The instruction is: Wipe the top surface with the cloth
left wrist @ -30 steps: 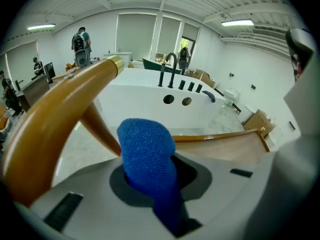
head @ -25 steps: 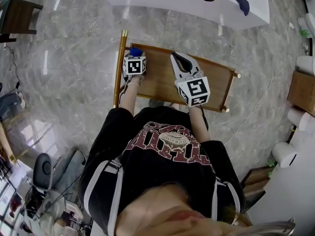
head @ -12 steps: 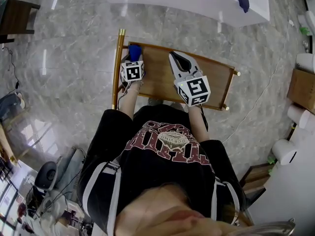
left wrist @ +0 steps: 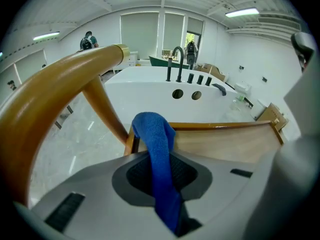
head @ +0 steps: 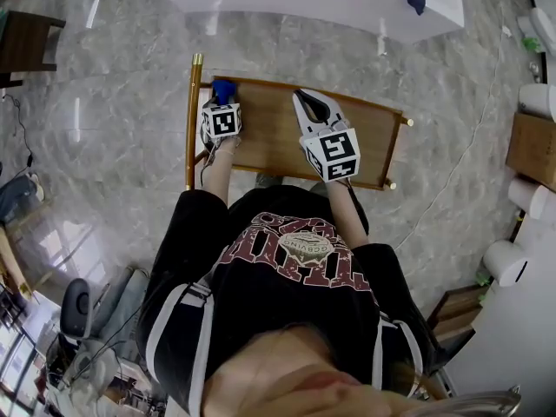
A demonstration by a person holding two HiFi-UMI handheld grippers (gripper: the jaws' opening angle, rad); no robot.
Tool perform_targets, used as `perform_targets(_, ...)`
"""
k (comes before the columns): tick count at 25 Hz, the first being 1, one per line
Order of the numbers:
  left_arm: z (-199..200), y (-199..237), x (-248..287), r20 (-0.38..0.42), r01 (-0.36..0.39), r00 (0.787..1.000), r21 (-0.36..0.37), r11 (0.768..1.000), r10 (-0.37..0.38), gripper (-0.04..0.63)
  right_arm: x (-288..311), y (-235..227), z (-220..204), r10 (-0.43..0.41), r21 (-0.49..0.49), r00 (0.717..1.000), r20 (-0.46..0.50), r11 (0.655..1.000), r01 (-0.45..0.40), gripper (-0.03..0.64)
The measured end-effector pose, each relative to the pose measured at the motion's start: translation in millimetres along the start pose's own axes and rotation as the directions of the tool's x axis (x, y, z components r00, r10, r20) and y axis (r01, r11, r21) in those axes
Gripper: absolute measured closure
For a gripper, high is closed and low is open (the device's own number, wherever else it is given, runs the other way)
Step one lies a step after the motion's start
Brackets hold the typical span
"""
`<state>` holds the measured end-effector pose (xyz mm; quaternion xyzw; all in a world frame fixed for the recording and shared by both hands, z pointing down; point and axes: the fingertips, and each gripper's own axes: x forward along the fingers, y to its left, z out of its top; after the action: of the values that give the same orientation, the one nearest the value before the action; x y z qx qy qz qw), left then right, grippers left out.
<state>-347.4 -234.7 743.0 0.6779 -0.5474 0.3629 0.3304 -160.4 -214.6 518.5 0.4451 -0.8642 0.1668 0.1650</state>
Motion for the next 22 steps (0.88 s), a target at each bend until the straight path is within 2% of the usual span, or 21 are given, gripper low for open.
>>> perform_targets(3, -3, -3, 2, -0.01, -0.027, 1.0, 0.016, 1.0, 0.027, 0.489, -16, -37, -26, -0.059, 0.056, 0.997, -0.045, 0.997, 0.061, 0.598)
perform_targets(5, -4, -4, 3, -0.001, -0.036, 0.999, 0.005, 0.999, 0.036, 0.489, -32, -77, -55, -0.116, 0.081, 0.987, -0.11, 0.989, 0.125, 0.598)
perform_targets(7, -4, -3, 3, 0.001, -0.043, 0.999, -0.017, 0.999, 0.043, 0.489, -48, -116, -88, -0.162, 0.062, 0.968, -0.191, 0.982, 0.177, 0.598)
perform_targets(10, -6, -3, 3, -0.013, -0.057, 0.998, -0.03, 0.998, 0.057, 0.489, -66, -159, -139, -0.189, 0.023, 0.938, -0.292, 0.979, 0.205, 0.598)
perform_targets(15, -3, -12, 3, -0.019, -0.097, 0.995, 0.02, 0.995, 0.098, 0.492, -88, -189, -220, -0.19, 0.006, 0.886, -0.423, 0.977, 0.212, 0.599)
perform_targets(22, -5, -21, 5, -0.041, -0.119, 0.992, 0.077, 0.99, 0.122, 0.494, -98, -206, -256, -0.198, 0.028, 0.858, -0.474, 0.97, 0.24, 0.598)
